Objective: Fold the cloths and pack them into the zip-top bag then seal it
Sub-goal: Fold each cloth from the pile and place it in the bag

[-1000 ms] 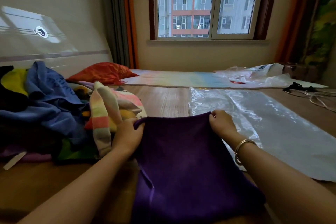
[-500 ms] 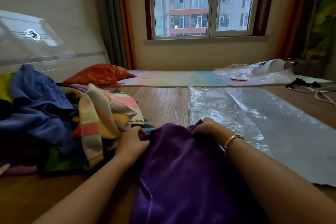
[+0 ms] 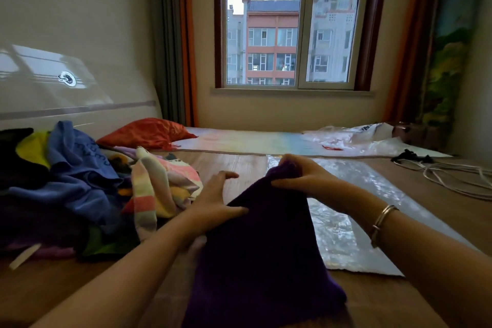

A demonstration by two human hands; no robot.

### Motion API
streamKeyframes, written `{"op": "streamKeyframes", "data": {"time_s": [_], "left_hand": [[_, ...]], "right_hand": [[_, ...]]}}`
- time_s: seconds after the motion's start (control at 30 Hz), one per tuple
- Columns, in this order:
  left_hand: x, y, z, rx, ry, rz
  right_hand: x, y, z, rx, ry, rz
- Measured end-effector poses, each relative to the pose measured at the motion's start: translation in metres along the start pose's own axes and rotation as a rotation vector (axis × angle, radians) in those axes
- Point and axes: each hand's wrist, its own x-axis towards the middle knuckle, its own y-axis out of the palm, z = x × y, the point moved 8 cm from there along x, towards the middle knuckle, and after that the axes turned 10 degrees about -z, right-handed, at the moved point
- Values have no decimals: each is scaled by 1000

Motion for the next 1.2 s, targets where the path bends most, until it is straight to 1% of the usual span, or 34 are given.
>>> {"op": "streamKeyframes", "data": {"time_s": [0.13, 0.27, 0.43, 0.57, 0.67, 0.77, 0.9, 0.93, 1.0, 1.03, 1.1, 1.2], "left_hand": [[-10, -12, -60, -212, 96, -29], [-25, -23, -98, -471, 101, 72], [-48, -28, -129, -551, 116, 85], [-61, -30, -143, -593, 141, 105], [-70, -35, -147, -611, 146, 103], [-79, -44, -146, -584, 141, 54], [-85, -59, -142, -483, 201, -28], [-88, -61, -141, -438, 221, -24], [-94, -58, -133, -306, 249, 35], [-97, -55, -124, -239, 232, 77], [-103, -52, -99, -126, 145, 130], [-116, -60, -69, 3, 66, 132]], "right_hand": [[-25, -12, 58, -25, -116, 9], [-47, -28, 96, -41, -147, -24], [-69, -35, 120, -50, -140, -38], [-82, -30, 130, -71, -139, -24], [-90, -29, 137, -76, -150, -56], [-97, -32, 144, -70, -162, -125], [-105, -33, 153, -25, -191, -194], [-107, -34, 155, -8, -195, -212], [-110, -35, 159, 33, -204, -246], [-111, -36, 161, 50, -210, -266], [-116, -41, 164, 57, -221, -321], [-124, -58, 162, 12, -227, -441]]}}
